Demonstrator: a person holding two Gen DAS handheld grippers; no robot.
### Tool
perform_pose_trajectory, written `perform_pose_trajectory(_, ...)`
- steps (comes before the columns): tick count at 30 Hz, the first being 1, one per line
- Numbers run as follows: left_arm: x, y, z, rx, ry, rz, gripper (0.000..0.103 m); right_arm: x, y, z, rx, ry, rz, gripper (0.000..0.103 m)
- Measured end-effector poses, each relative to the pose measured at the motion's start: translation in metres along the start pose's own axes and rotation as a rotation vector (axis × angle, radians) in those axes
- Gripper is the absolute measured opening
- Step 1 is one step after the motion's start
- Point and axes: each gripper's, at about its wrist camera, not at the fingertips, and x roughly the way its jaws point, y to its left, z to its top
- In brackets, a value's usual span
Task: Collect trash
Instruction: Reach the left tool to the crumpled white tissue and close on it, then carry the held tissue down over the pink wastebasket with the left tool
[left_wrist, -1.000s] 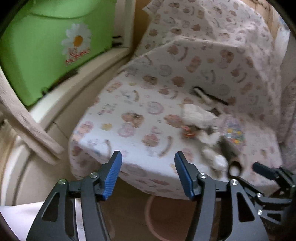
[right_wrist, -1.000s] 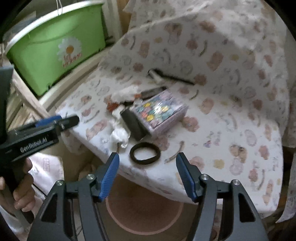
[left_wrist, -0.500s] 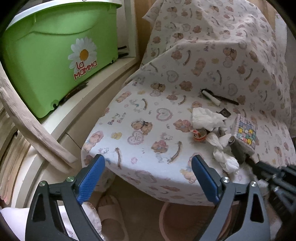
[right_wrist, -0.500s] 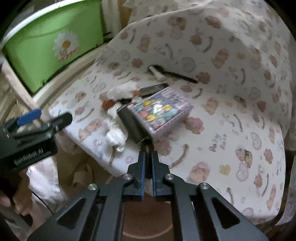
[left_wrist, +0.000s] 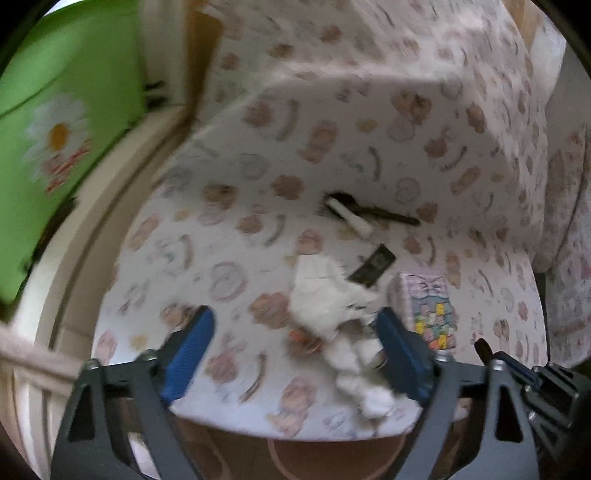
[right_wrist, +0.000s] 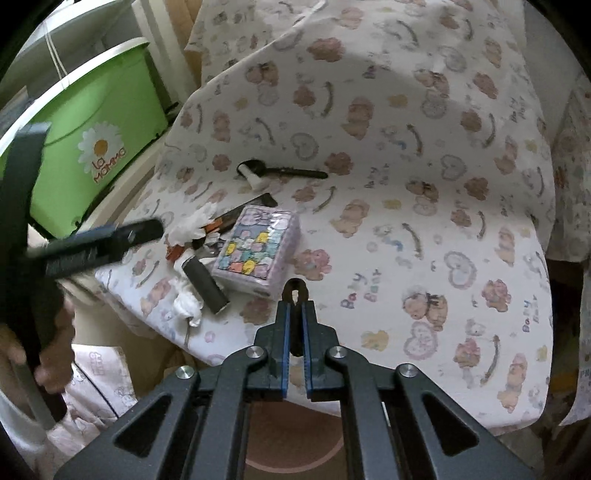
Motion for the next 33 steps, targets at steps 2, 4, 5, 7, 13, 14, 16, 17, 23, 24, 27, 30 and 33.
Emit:
perform_pose_trajectory(2, 0.011, -0.007, 0.013, 0.017, 0.070, -0.010, 0.064, -0.003, -0.004, -0.001, 0.005, 0.000, -0.006, 0.007)
perform_pose_trajectory(4, 0.019, -0.011, 0.024, 0.008, 0.101, -0.037, 0.062, -0.004, -0.006, 0.000, 0.003, -0.002, -0.011, 0.007)
perform_pose_trajectory(5, 0.025, -0.013, 0.030, 0.002, 0.126, -0.026, 0.059, -0.005, -0.006, 0.000, 0.001, -0.004, -0.013, 0.007)
perform_pose_trajectory(7, 0.037, -0.017, 0.035, 0.005, 0.184, -0.001, 0.049, -0.008, -0.009, 0.001, 0.003, -0.011, -0.021, 0.007)
perform_pose_trajectory(13, 0.048, -0.021, 0.041, 0.004, 0.245, -0.059, 0.001, -0.012, -0.015, 0.001, 0.022, -0.014, -0.026, 0.007)
perform_pose_trajectory(14, 0.044, -0.020, 0.044, -0.002, 0.233, -0.084, 0.001, -0.013, -0.015, 0.002, 0.019, -0.014, -0.026, 0.007)
perform_pose_trajectory(16, 0.033, -0.019, 0.051, 0.005, 0.199, -0.080, 0.001, -0.015, -0.014, 0.002, 0.012, -0.021, -0.028, 0.007)
perform_pose_trajectory(17, 0.026, -0.020, 0.053, 0.020, 0.176, -0.063, 0.000, -0.016, -0.014, 0.002, 0.008, -0.027, -0.032, 0.007)
perform_pose_trajectory(23, -0.011, -0.015, 0.054, 0.053, 0.105, -0.022, 0.000, -0.024, -0.021, 0.003, 0.039, -0.046, -0.026, 0.007)
perform_pose_trajectory(24, -0.018, -0.015, 0.052, 0.062, 0.089, -0.016, 0.001, -0.025, -0.021, 0.004, 0.043, -0.049, -0.026, 0.007)
perform_pose_trajectory(27, -0.032, -0.016, 0.043, 0.089, 0.047, 0.000, 0.001, -0.028, -0.021, 0.003, 0.043, -0.060, -0.029, 0.007)
perform_pose_trajectory(30, -0.051, -0.017, 0.032, 0.091, 0.013, -0.005, 0.001, -0.031, -0.018, 0.002, 0.040, -0.069, -0.030, 0.007)
perform_pose_trajectory(33, -0.073, -0.021, 0.013, 0.084, -0.015, -0.056, 0.001, -0.036, -0.016, -0.002, 0.032, -0.072, -0.025, 0.007)
